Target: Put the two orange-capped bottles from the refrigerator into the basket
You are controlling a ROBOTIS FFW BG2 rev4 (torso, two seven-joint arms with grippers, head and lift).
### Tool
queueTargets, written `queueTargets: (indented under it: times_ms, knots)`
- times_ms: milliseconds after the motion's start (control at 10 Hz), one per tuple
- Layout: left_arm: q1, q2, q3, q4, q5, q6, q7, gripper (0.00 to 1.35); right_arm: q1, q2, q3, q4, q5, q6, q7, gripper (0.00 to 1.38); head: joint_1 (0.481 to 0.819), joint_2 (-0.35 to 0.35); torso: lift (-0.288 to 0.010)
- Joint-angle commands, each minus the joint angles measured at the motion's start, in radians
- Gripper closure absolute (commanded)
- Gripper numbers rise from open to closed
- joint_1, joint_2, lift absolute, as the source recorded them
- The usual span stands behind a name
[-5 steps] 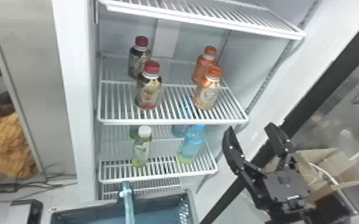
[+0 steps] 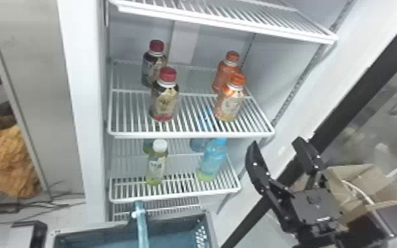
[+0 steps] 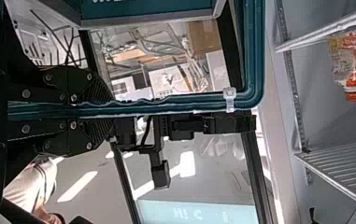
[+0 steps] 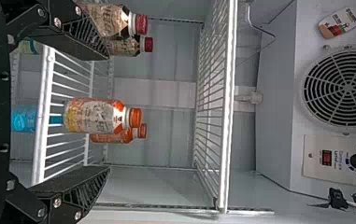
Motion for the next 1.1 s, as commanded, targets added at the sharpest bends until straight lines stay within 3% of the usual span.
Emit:
queueTargets:
  times_ms: [0, 400, 600, 1000]
  knots:
    - [0.0, 0.0, 0.0, 0.0, 0.0, 0.001, 0.0, 1.2, -0.002, 0.001, 0.0, 0.005, 0.0, -0.001, 0.0, 0.23, 0.695, -0.35, -0.04]
    - [0.002, 0.0, 0.0, 0.0, 0.0, 0.001, -0.002, 1.2, -0.079, 0.002, -0.02, 0.091, 0.01, -0.001, 0.0, 0.21, 0.695, -0.35, -0.04]
    - [0.005, 0.0, 0.0, 0.0, 0.0, 0.001, -0.002, 1.2, -0.147, 0.001, -0.032, 0.142, 0.032, 0.001, 0.0, 0.08, 0.695, -0.35, -0.04]
    - [0.005, 0.0, 0.0, 0.0, 0.0, 0.001, -0.002, 1.2, -0.297, -0.028, -0.016, 0.27, 0.034, 0.026, 0.002, 0.07, 0.695, -0.35, -0.04]
